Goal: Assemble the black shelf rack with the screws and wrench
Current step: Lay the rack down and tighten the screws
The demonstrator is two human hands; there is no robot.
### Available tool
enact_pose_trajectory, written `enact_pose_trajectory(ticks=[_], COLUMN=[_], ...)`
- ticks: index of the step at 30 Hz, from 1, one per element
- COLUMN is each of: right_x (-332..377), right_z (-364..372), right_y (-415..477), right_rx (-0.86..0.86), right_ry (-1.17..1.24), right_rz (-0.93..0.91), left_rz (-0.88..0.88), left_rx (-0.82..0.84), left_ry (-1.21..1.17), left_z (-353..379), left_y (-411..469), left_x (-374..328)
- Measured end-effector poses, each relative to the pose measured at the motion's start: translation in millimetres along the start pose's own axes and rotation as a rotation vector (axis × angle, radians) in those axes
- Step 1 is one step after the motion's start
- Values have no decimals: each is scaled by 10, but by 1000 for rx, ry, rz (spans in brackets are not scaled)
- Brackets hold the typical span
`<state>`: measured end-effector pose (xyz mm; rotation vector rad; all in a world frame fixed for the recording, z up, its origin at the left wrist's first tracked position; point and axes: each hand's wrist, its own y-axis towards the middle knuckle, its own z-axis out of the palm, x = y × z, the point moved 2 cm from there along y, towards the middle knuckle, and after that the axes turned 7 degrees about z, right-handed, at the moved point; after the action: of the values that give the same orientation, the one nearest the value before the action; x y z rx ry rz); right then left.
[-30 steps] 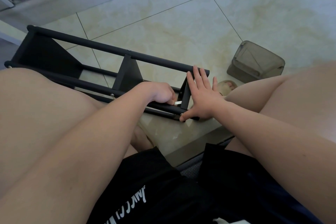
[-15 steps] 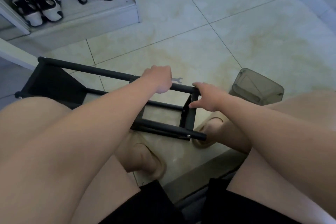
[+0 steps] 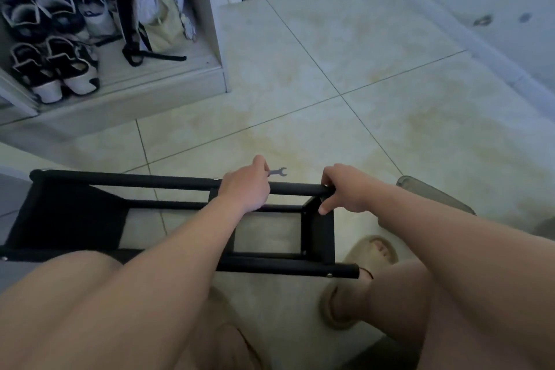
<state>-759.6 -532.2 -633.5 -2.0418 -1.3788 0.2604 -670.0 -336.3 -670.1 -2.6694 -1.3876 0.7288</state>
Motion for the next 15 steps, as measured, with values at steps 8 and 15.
enact_pose_trajectory(ticks=[8, 15], right_x=[-11, -106], right_z=[74, 789], right_y=[-173, -263], right_rx=[-278, -258], right_ry=[90, -36], right_rz=[-104, -130], left_rz=[100, 50], left_rx=[-218, -28], left_ry=[19, -46], left_z=[-43, 544], left_y=[-129, -402], left_x=[-17, 57])
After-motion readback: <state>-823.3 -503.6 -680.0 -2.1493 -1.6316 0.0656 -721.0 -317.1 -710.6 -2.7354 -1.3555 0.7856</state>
